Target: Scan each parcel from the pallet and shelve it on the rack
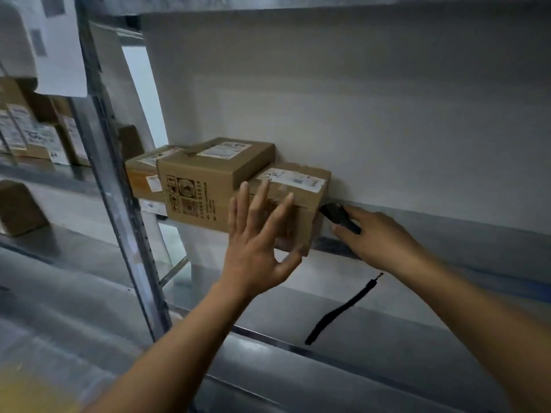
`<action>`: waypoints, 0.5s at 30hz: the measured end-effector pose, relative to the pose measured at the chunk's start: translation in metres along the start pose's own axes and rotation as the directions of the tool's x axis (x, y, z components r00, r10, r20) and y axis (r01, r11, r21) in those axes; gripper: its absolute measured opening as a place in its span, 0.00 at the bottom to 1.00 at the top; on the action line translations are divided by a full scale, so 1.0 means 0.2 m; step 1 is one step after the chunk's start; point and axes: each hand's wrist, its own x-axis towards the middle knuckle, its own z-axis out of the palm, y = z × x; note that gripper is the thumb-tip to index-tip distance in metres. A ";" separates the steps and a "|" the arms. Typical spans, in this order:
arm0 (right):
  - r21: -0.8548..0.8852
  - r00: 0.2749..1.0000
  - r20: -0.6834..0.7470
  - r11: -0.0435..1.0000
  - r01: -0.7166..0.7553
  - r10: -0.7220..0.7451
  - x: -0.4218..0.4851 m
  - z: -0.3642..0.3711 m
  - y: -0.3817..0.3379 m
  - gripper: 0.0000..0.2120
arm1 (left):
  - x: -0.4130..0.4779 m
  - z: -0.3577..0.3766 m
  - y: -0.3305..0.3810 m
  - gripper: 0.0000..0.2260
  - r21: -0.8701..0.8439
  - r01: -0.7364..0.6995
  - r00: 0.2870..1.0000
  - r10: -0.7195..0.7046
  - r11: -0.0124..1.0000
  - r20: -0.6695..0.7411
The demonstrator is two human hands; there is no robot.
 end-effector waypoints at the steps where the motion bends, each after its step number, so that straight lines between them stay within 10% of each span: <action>1: -0.012 1.000 -0.008 1.000 -0.016 0.016 0.04 0.01 -0.01 0.22 | 0.00 0.05 -0.01 0.39 0.003 -0.032 0.999 0.032 0.999 0.011; 15: -0.167 0.974 -0.102 0.962 -0.218 0.203 -0.24 -0.10 0.18 0.33 | 0.06 0.25 0.14 0.43 -0.168 0.033 0.998 -0.021 0.985 0.067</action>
